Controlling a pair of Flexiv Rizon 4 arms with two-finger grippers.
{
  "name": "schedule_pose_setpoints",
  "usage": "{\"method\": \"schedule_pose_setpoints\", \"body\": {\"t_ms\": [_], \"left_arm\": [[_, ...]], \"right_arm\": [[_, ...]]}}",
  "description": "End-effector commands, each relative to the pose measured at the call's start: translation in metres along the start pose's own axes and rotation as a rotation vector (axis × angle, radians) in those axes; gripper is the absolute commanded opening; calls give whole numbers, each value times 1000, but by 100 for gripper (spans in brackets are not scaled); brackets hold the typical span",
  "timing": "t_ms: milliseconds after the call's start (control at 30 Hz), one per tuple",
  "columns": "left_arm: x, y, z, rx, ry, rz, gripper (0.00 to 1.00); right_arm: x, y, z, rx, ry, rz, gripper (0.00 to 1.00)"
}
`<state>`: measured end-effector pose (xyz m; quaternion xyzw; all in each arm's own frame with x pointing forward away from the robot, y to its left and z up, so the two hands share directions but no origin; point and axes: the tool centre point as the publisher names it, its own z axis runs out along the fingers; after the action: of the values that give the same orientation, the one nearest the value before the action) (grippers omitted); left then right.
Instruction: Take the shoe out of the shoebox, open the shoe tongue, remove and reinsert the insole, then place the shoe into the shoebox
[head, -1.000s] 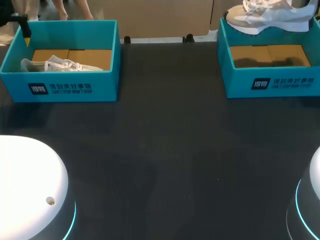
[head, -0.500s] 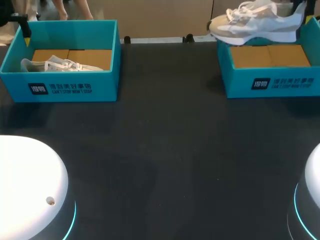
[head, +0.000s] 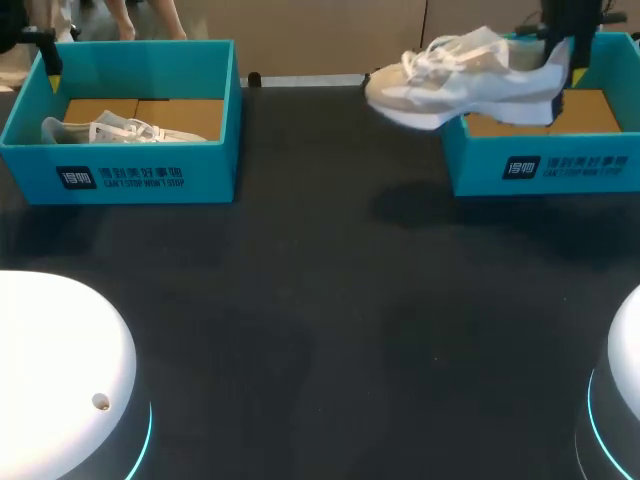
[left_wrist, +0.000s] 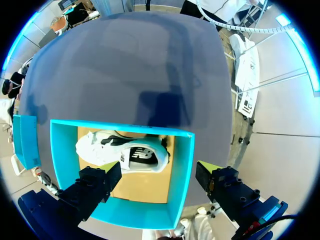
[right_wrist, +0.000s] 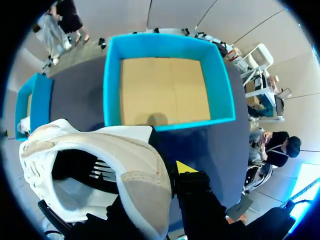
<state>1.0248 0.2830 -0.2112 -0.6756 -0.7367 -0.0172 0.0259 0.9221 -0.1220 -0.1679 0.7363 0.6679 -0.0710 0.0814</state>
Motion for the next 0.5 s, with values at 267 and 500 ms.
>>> {"method": "schedule_pose_setpoints", "body": {"t_ms": [267, 500], "left_arm": [[0, -2, 0, -3, 2, 0, 100], [0, -2, 0, -3, 2, 0, 100]], "right_arm": [[53, -99, -9, -77, -4, 19, 0], [81, -131, -12, -57, 19, 37, 0]]}}
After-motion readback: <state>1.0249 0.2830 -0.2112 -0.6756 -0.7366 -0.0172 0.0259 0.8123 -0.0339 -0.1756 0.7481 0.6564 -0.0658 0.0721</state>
